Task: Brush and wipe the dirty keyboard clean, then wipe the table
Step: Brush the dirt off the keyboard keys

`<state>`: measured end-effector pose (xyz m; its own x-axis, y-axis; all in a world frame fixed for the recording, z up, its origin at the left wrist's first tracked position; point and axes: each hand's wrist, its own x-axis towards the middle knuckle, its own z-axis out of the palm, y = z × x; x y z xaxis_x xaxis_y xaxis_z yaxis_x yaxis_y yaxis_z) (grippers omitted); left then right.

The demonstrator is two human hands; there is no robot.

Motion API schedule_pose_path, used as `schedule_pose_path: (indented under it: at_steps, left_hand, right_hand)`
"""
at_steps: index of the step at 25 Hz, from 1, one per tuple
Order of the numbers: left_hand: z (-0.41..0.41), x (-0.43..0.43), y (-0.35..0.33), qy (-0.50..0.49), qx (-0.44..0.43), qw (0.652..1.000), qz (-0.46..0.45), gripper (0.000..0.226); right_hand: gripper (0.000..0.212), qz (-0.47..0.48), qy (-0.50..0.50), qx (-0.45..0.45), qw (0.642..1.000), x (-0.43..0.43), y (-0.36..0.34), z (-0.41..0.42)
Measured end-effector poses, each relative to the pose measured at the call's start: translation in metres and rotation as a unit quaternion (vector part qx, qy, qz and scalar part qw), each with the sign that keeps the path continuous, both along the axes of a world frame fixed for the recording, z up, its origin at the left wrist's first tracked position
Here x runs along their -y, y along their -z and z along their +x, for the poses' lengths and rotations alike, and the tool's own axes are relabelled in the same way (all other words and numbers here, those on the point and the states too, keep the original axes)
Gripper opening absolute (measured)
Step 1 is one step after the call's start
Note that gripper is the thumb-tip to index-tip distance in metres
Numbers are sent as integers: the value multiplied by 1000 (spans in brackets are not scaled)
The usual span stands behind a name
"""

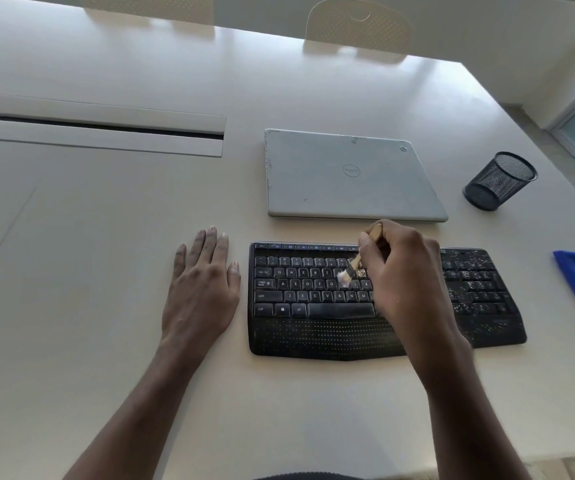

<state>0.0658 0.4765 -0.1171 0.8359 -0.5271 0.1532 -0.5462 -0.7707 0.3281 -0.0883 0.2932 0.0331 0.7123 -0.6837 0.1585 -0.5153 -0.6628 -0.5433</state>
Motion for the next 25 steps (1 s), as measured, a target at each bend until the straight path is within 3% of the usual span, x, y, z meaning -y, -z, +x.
schedule_pose_path:
  at_steps: [2,7,13,17,22,25]
  left_hand:
    - [-1,0,-1,1,-2,1000,1,67]
    - [0,-1,0,4,-2,1000,-2,61]
    - [0,0,-2,0,-7,1000,-7,58]
    - [1,-1,-1,2,-6,1000,-4,58]
    - [0,-1,-2,0,-7,1000,-10,58]
    - [1,-1,-2,-1,-7,1000,-6,60]
  right_hand:
    - [27,14,0,31,999,0,-1,2]
    - [30,38,9,-35,999,1,1,-4]
    - [28,46,7,18,999,-1,-1,-3]
    - [26,37,7,-48,998,3,-2,-5]
    - [28,37,7,8,999,-1,-5,-1]
    - [27,41,5,-25,999,2,-1,0]
